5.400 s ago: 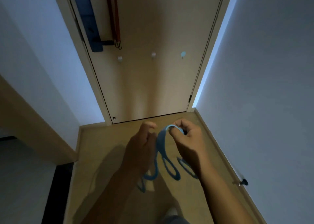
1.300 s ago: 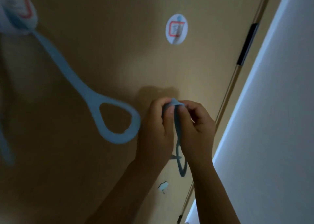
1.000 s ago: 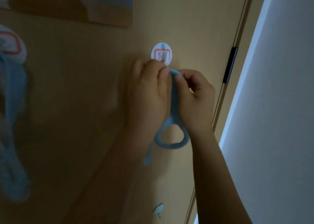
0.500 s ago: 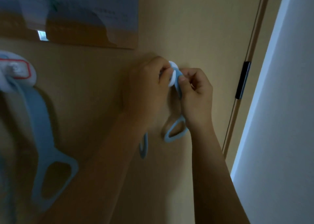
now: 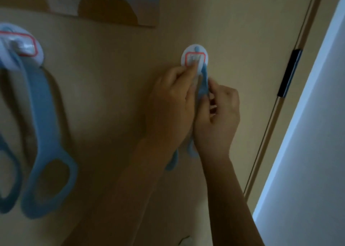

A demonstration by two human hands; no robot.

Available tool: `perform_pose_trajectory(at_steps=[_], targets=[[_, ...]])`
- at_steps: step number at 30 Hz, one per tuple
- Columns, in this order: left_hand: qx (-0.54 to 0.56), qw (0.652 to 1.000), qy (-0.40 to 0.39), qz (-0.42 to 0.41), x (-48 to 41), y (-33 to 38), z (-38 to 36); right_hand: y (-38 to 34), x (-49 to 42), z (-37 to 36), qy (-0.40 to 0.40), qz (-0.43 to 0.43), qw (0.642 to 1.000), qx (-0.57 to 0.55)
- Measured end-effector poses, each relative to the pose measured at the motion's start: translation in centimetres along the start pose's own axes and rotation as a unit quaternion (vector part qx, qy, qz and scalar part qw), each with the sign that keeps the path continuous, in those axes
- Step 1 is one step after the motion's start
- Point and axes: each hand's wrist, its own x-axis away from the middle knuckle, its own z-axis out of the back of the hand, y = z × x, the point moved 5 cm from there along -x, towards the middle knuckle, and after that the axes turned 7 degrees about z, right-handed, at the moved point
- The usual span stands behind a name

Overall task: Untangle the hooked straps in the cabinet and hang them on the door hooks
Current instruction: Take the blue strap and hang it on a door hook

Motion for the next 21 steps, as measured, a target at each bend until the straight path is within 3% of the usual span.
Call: perform_pose_trajectory(at_steps=[6,12,14,16,18,21], targets=[[-0.008,1.0,0.003,0.018,6.2,-2.0,1.8,0.6,7.3,-0.5,-0.022,0.031,0.997,0.064],[-0.087,0.986,-0.093,0.105,14.2,-6.4,5.6,-4.4,15.6,0.1,-0.067,0.031,0.997,0.008],[-0.125,0.981,-0.108,0.102,16.6,-7.2,8.0,-5.8,18.3,-0.6,-0.142,0.027,0.989,-0.043],[-0.178,0.971,-0.116,0.109,19.2,-7.9,11.2,-6.9,21.2,-2.1,-0.267,-0.041,0.955,-0.124],[-0.234,0.947,-0.111,0.192,22.0,-8.9,15.4,-8.5,23.9,-3.5,-0.38,-0.091,0.904,-0.174],[-0.289,0.89,-0.09,0.341,26.7,-8.6,22.0,-12.5,27.5,-4.4,-0.469,-0.037,0.867,-0.164]])
